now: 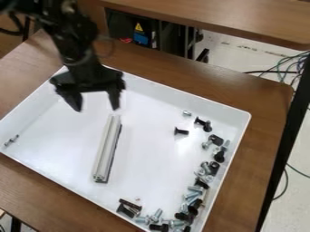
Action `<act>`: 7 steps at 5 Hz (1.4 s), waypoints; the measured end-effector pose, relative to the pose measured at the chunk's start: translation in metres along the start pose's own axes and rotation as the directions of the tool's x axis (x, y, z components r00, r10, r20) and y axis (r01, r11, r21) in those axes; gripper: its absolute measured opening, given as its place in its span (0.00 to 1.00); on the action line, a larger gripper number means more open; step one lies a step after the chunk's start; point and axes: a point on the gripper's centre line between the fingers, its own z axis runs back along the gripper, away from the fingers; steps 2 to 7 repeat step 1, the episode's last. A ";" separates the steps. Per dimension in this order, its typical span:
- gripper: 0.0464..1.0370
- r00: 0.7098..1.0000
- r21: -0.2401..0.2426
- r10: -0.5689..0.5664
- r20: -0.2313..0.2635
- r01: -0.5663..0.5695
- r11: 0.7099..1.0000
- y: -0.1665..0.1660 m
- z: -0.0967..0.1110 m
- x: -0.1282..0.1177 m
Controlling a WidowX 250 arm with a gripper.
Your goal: Sweep into pile
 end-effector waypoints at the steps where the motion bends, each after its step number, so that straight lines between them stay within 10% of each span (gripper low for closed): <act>1: 0.96 0.972 0.040 0.234 -0.013 -0.234 0.971 0.062 -0.012 -0.007; 7: 0.96 0.972 0.040 0.234 -0.013 -0.234 0.971 0.062 -0.012 -0.007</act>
